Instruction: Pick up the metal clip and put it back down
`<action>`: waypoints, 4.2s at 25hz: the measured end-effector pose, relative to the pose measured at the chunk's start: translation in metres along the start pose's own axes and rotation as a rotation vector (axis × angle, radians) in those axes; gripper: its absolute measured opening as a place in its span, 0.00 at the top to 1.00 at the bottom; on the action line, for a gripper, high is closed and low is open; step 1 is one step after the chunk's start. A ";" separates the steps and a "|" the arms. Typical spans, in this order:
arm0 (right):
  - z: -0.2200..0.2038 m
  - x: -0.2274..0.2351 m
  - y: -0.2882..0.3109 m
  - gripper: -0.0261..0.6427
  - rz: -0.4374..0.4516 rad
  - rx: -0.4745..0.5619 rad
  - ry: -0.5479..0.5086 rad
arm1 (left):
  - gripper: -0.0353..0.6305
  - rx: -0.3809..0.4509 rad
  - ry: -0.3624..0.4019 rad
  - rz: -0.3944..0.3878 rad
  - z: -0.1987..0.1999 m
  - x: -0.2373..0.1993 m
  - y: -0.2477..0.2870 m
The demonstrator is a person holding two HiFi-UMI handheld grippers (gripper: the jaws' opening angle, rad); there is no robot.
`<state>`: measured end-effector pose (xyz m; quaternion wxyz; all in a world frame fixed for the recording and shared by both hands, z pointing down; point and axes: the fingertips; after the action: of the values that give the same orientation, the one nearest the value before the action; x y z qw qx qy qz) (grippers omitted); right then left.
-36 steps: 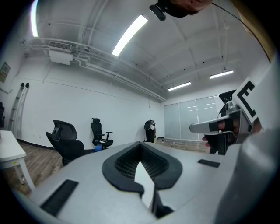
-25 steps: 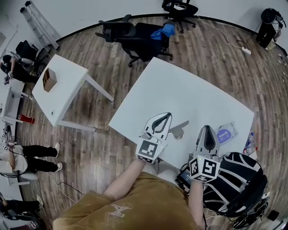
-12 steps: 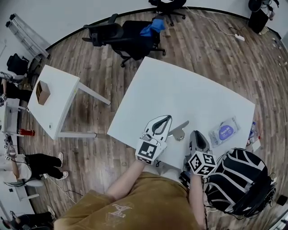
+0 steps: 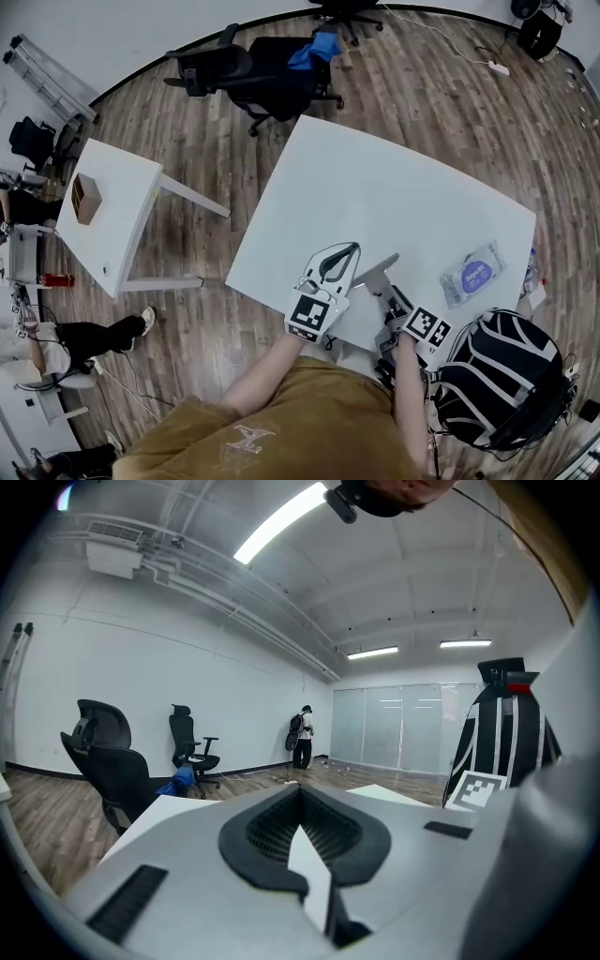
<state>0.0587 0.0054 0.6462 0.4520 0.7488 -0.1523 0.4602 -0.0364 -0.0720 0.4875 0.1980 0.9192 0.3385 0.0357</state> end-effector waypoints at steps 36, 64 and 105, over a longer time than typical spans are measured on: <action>-0.008 0.025 0.039 0.82 0.029 -0.137 0.272 | 0.95 -0.072 -0.002 -0.013 -0.014 -0.002 0.023; 0.029 0.000 -0.003 0.85 -0.065 0.023 -0.004 | 0.95 -0.071 0.005 -0.013 -0.014 0.001 0.019; 0.108 -0.159 -0.141 0.95 -0.327 0.621 -0.775 | 0.95 0.088 0.006 0.032 0.071 -0.005 -0.002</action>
<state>0.1245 -0.0361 0.4210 0.1853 0.9769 -0.0460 0.0961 -0.0269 -0.0979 0.4224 0.1559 0.9322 0.3255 0.0269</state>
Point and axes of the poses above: the fingertips, and each gripper's own axes: y forward along the fingers, x to its right, z out of its top, and after that the axes turned 10 degrees about -x, right-handed
